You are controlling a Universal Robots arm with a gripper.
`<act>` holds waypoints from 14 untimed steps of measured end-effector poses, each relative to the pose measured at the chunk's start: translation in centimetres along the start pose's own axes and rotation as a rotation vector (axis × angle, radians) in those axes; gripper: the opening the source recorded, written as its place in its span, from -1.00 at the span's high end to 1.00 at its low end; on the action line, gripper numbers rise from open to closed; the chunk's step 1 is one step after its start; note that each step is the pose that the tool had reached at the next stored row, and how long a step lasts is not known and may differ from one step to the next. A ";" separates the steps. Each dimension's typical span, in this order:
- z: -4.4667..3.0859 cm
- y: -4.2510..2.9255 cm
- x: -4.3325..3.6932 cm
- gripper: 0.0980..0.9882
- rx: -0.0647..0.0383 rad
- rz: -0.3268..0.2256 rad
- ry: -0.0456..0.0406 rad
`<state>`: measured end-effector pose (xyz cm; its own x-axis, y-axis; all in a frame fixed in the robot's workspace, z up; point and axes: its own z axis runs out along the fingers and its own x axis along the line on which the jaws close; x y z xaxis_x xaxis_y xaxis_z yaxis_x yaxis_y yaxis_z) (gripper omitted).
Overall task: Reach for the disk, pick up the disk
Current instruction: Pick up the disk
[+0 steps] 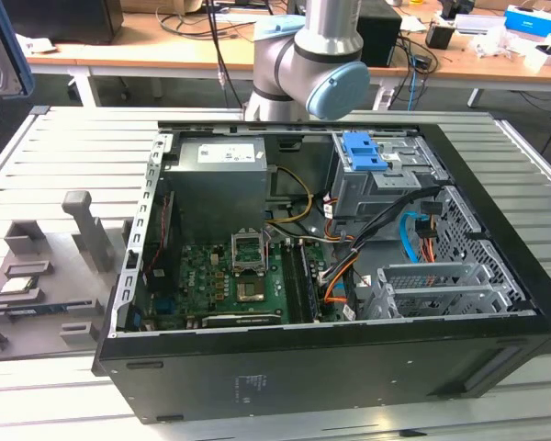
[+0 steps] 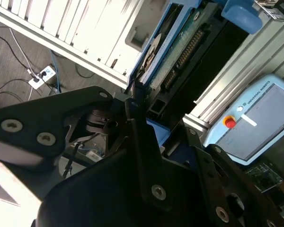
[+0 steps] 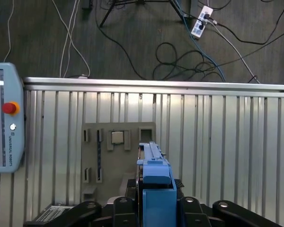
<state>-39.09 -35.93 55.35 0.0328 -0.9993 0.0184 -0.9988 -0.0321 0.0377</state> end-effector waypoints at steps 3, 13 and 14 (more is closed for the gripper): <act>-0.85 0.02 0.01 0.40 0.000 0.000 0.0000; -3.73 0.09 0.07 0.40 0.000 0.000 -0.0001; -3.91 0.09 0.07 0.40 0.000 0.000 0.0000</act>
<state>-39.03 -35.93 59.26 0.0328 -0.9993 0.0184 -0.9988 -0.0320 0.0378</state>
